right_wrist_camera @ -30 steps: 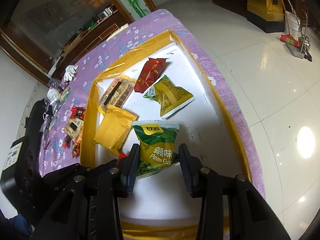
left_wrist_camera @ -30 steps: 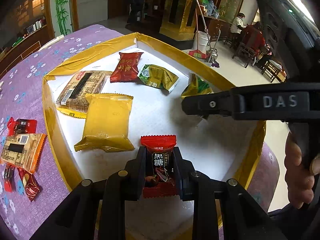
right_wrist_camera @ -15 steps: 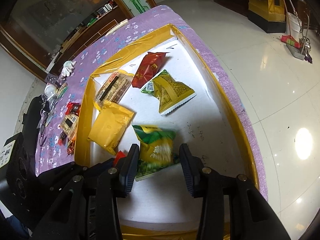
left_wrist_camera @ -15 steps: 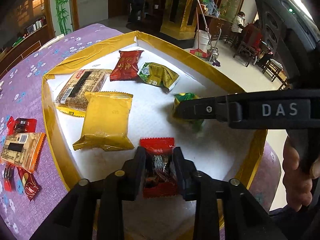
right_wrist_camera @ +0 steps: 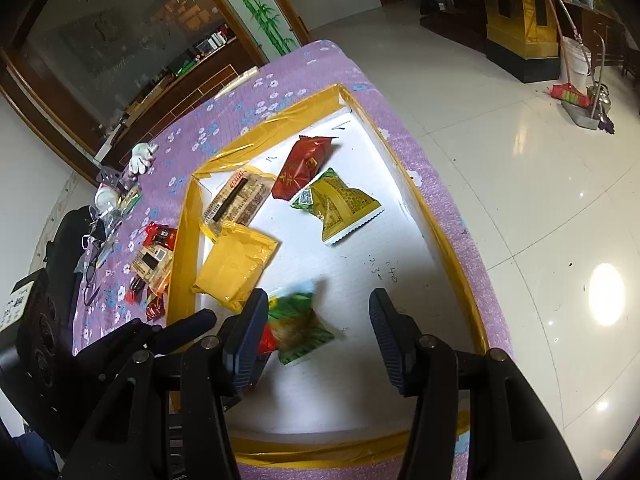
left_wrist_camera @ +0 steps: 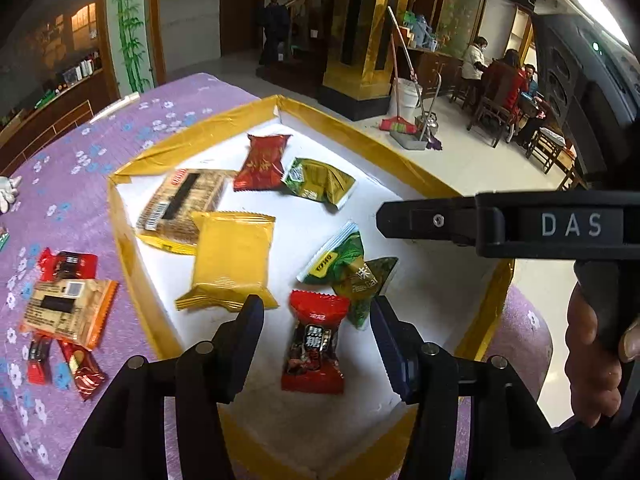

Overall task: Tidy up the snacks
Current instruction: 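Open the left tool to drop the red candy into the tray, then grasp a red candy on the table with left tool while right grasps red chocolate bar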

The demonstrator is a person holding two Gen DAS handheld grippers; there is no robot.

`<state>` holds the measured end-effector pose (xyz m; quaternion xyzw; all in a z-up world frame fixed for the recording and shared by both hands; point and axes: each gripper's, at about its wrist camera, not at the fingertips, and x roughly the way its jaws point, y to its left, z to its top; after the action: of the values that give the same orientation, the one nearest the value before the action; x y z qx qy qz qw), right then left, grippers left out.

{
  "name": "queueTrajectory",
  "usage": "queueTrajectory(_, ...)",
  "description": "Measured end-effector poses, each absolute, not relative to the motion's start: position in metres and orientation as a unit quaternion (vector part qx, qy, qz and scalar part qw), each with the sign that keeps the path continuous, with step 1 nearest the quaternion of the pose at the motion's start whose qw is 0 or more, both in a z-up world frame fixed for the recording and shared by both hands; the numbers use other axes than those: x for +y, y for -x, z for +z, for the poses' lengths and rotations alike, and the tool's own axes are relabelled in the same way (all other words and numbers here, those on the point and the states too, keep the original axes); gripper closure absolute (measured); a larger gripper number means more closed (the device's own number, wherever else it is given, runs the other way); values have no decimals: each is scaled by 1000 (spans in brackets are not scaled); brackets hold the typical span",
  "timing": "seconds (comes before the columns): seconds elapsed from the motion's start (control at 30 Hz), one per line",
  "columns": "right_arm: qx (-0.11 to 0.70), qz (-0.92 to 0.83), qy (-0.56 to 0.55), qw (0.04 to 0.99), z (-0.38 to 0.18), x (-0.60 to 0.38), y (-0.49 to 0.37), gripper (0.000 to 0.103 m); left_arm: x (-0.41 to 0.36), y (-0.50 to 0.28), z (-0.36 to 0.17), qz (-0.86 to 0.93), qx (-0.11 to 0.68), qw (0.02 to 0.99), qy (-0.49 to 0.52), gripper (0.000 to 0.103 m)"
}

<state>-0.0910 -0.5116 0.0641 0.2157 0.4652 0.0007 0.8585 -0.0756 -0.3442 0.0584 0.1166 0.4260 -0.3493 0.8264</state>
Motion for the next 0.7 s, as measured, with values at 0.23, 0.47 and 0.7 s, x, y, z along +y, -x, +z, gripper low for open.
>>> queueTrajectory(0.23,458,11,-202,865,74,-489,94,51,-316,76,65,-330,421,839,-99,45)
queueTrajectory(0.47,457,29,-182,870,79,-456,95,51,-277,71,70,-304,422,850,-80,45)
queueTrajectory(0.7,455,60,-157,874,85,-418,95,51,-226,60,75,-264,423,866,-46,45)
